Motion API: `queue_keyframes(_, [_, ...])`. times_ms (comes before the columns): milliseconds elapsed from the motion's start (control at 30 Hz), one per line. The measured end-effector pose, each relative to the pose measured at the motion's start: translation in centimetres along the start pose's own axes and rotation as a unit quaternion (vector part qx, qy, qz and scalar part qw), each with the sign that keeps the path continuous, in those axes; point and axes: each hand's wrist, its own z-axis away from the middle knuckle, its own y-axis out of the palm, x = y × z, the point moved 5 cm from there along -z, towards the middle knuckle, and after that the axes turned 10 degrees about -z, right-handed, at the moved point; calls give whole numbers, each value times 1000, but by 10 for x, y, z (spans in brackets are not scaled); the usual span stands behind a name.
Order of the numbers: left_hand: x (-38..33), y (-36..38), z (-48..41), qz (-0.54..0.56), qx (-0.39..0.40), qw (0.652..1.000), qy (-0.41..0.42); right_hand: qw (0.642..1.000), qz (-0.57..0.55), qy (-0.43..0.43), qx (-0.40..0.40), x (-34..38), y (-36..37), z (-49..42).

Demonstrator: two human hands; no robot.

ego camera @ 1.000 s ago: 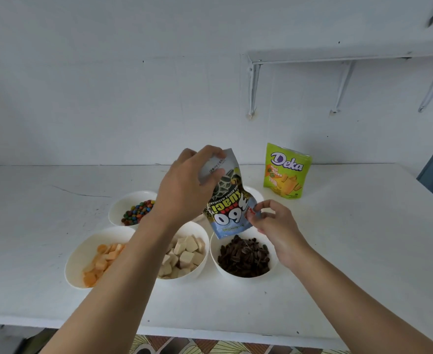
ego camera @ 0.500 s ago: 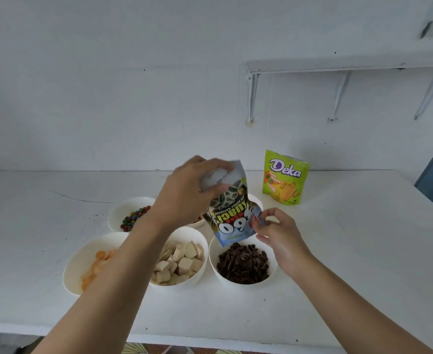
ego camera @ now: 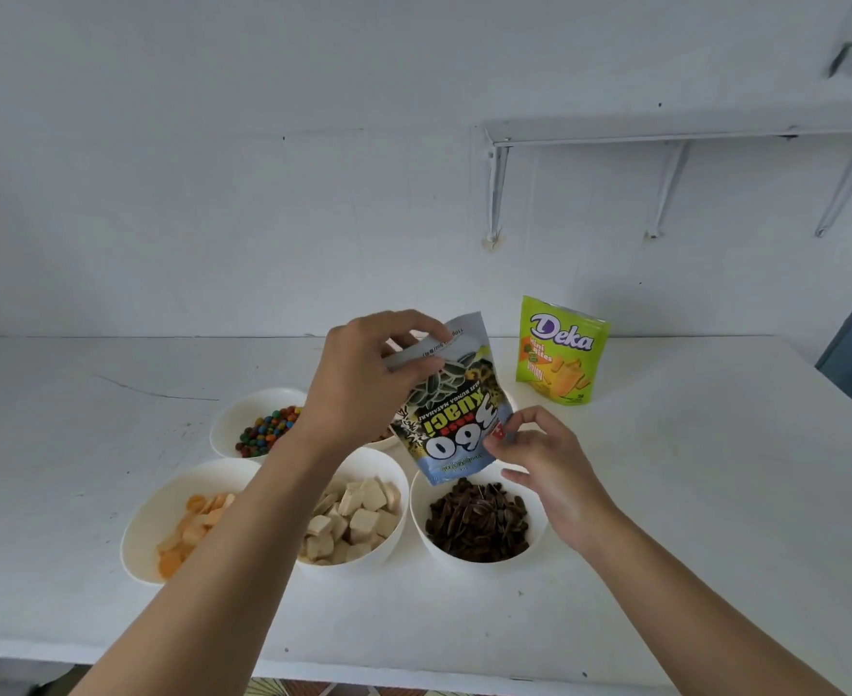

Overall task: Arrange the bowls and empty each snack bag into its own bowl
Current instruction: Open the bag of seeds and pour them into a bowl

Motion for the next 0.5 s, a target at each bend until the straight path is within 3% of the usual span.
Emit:
queue_keyframes(133, [7,8,1,12,21,1000,-17,983,128,-131,-27,14,3,1])
queue_keyframes(233, [8,14,1,31,34,999,-4,951,181,-247,35,37,14,7])
queue_keyframes(333, [6,17,2,52,46,997,11,939,170,-278,110,55,28,14])
queue_keyframes(500, [-4,16,6,97,37,994,45,938,155,-276,139,60,32,11])
